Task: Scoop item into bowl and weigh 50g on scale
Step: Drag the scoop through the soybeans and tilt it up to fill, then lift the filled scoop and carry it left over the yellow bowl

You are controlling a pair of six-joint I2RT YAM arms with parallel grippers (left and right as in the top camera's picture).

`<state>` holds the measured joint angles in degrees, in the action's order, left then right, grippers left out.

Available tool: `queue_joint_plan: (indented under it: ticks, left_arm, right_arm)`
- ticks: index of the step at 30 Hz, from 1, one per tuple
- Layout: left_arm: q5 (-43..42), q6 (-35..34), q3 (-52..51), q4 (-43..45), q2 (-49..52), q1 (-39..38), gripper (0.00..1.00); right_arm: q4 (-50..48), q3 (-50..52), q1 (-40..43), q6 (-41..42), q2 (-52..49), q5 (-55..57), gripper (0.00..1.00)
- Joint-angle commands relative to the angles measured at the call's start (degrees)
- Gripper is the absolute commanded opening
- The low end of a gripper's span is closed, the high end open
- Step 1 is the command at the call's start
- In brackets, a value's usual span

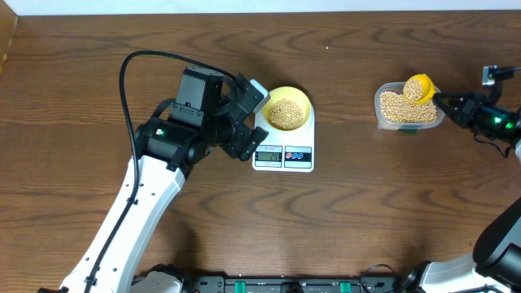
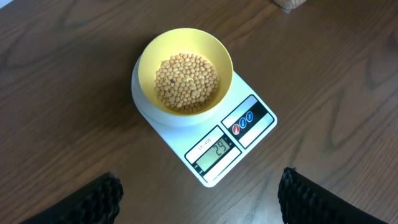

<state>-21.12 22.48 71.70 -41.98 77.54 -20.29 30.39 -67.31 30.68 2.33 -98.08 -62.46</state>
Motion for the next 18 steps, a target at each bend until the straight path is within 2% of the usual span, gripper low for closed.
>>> queue_joint_plan:
  ticks: [1, 10, 18]
  left_arm:
    - [-0.7, -0.5, -0.4, 0.0, -0.1, 0.3, 0.82]
    - [-0.7, -0.5, -0.4, 0.0, -0.1, 0.3, 0.82]
    - [-0.7, -0.5, -0.4, 0.0, -0.1, 0.3, 0.82]
  right_arm:
    - [-0.2, 0.4, 0.0, -0.6, -0.5, -5.8, 0.01]
    - [-0.5, 0.4, -1.6, 2.8, -0.5, -7.2, 0.01]
    - [-4.2, 0.4, -8.3, 8.7, -0.5, -7.1, 0.01]
